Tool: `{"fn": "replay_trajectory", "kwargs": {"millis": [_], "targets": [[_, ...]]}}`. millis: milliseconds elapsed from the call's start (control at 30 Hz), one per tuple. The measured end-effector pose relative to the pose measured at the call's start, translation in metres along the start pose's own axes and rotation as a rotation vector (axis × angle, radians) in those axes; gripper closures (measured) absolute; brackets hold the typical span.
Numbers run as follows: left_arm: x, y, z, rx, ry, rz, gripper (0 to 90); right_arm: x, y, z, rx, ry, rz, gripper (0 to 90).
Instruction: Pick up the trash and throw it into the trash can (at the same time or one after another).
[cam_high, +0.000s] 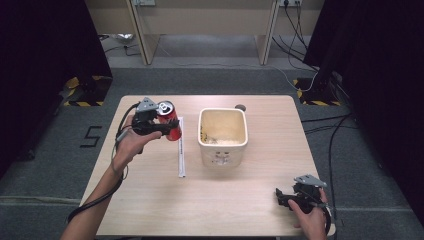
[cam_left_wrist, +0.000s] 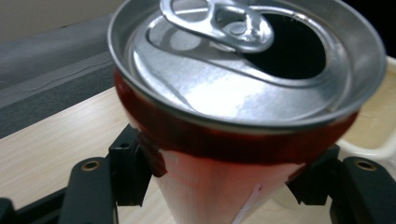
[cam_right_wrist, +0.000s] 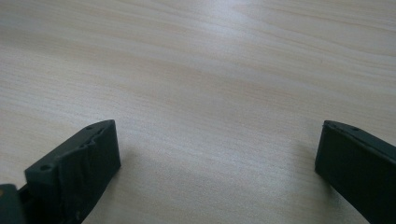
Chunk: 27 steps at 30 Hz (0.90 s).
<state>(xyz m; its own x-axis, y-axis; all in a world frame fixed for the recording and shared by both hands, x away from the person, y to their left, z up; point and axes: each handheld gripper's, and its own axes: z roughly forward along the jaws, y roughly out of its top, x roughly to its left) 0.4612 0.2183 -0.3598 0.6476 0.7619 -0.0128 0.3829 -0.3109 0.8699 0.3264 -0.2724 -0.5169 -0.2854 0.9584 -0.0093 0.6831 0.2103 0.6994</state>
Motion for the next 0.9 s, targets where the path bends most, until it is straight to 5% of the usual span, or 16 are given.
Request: {"fn": "replay_trajectory", "kwargs": {"millis": [333,533,900], "targets": [[-0.010,0.029,-0.014,-0.035,-0.045,0.020,34.3,0.000,0.000,0.000,0.000,0.000,0.001,0.2],[-0.023,0.042,-0.013,-0.035,-0.076,0.048,34.3,0.000,0.000,0.000,0.000,0.000,0.001,0.2],[-0.032,0.062,-0.003,-0.059,-0.115,0.034,34.3,0.000,0.000,0.000,0.000,0.000,0.001,0.2]]}}
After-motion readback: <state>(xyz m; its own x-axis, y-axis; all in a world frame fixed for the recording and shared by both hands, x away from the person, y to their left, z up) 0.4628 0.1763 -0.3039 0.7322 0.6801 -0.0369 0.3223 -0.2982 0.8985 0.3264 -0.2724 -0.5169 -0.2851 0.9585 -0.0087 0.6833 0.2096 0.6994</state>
